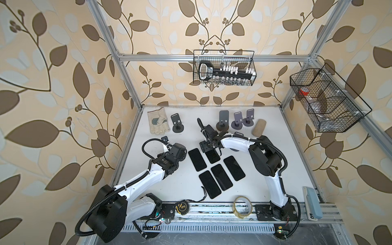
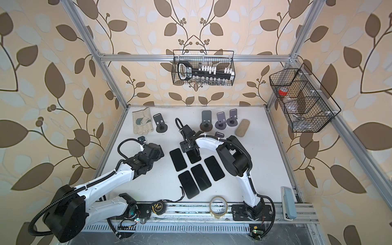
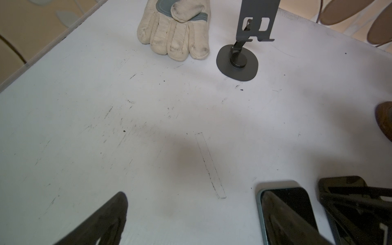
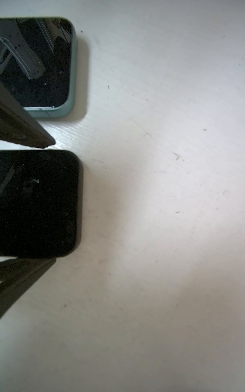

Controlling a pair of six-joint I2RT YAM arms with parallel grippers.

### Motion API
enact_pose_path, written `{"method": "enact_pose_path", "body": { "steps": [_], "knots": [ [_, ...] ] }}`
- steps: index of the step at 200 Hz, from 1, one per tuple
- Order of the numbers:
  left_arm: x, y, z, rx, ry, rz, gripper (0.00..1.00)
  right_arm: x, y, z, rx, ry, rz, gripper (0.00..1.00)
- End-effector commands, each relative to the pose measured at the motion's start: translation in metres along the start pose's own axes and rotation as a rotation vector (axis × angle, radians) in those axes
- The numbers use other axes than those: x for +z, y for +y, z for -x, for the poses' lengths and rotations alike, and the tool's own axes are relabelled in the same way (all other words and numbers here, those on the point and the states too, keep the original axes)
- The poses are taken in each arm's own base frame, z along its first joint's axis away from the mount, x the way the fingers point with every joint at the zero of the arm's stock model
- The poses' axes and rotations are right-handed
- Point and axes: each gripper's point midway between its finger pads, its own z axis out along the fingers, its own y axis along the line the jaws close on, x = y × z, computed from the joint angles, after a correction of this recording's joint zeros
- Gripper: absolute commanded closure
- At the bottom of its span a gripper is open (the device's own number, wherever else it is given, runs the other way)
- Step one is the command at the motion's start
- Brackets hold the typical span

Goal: Remove the phone from the phone stand
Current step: Place the phone at the center of the table.

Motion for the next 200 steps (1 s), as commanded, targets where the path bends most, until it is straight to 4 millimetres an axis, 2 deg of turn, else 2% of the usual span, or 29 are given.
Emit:
{"method": "enact_pose_path", "body": {
  "steps": [1, 18, 38, 79, 104, 136, 169, 177, 186, 200],
  "knots": [
    [-0.004, -0.007, 0.013, -0.013, -0.030, -0.005, 0.01, 0.029, -0.004, -0.054, -0.020, 0.170, -0.003, 0.21],
    [-0.004, -0.007, 0.013, -0.012, -0.030, -0.004, 0.01, 0.028, -0.002, -0.054, -0.019, 0.174, 0.000, 0.20],
    [-0.005, -0.006, 0.015, -0.012, -0.036, 0.001, 0.01, 0.020, 0.002, -0.049, -0.028, 0.157, 0.002, 0.15],
    [-0.005, -0.005, 0.015, -0.014, -0.041, 0.004, 0.01, -0.006, 0.001, -0.021, -0.007, 0.081, -0.005, 0.15],
    [-0.005, -0.016, 0.012, 0.005, -0.029, -0.060, 0.01, -0.024, -0.002, -0.007, 0.007, 0.046, -0.009, 0.15],
    [-0.007, -0.018, 0.013, 0.027, -0.044, -0.091, 0.01, -0.061, -0.002, 0.015, 0.042, -0.041, 0.000, 0.12],
    [-0.014, -0.026, 0.016, 0.053, -0.070, -0.171, 0.01, -0.113, -0.007, 0.042, 0.086, -0.166, 0.003, 0.11],
    [-0.016, -0.027, 0.017, 0.058, -0.074, -0.180, 0.01, -0.127, -0.011, 0.048, 0.098, -0.204, -0.011, 0.11],
    [-0.018, -0.029, 0.019, 0.066, -0.078, -0.189, 0.01, -0.143, -0.019, 0.054, 0.115, -0.243, -0.036, 0.00],
    [-0.021, -0.031, 0.023, 0.073, -0.086, -0.200, 0.01, -0.163, -0.032, 0.057, 0.131, -0.288, -0.078, 0.00]
  ]
}}
